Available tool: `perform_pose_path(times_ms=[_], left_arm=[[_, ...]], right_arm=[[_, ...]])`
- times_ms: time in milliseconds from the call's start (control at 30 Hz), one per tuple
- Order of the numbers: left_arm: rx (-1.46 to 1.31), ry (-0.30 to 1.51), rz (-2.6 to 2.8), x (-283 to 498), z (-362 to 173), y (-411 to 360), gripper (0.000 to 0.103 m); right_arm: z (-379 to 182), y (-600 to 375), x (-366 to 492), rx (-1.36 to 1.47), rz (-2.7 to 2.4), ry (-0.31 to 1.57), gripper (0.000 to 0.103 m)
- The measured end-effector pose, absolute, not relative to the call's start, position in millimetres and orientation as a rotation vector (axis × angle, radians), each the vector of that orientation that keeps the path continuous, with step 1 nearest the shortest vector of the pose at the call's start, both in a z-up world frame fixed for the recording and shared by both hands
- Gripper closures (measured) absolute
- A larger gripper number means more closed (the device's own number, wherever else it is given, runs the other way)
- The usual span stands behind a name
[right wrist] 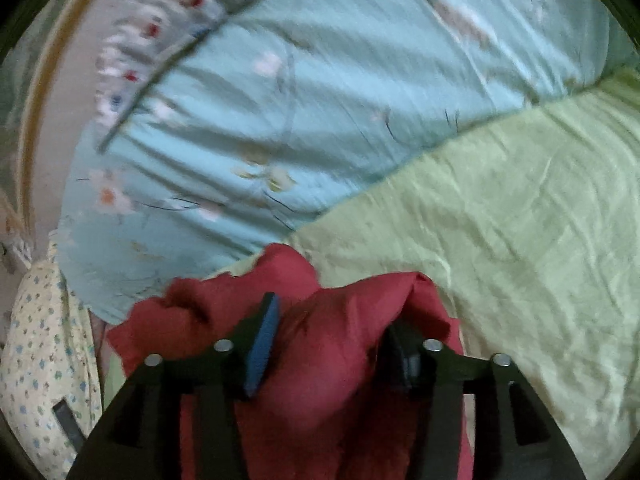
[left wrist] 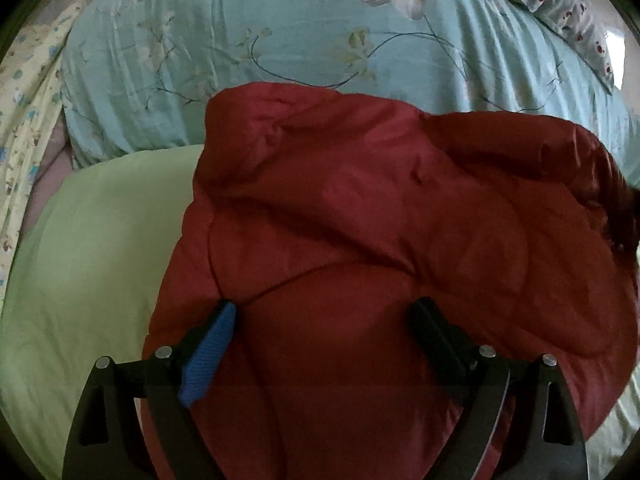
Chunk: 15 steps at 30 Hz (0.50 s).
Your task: Fold large clothes
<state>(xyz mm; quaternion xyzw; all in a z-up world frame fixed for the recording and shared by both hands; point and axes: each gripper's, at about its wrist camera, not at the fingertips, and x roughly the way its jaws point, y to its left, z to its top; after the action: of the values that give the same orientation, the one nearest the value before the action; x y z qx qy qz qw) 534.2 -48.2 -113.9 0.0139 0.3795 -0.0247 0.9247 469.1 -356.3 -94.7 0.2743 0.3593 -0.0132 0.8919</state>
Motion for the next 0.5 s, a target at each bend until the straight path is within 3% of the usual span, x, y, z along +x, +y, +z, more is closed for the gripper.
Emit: perform_pose_path(times_ms=[67, 200, 500], left_arm=[[0.029, 0.776, -0.045, 536, -117, -49, 0.012], [0.021, 0.781, -0.045, 533, -117, -48, 0.011], [-0.001, 0.818, -0.014, 546, -117, -43, 0.008]], right_arm=[[-80, -351, 453, 0.542, -0.020, 0.704, 0.037], [-63, -329, 432, 0.463, 0.031, 0.658, 0.033], [-103, -265, 458, 0.235, 0.141, 0.854, 0.033]])
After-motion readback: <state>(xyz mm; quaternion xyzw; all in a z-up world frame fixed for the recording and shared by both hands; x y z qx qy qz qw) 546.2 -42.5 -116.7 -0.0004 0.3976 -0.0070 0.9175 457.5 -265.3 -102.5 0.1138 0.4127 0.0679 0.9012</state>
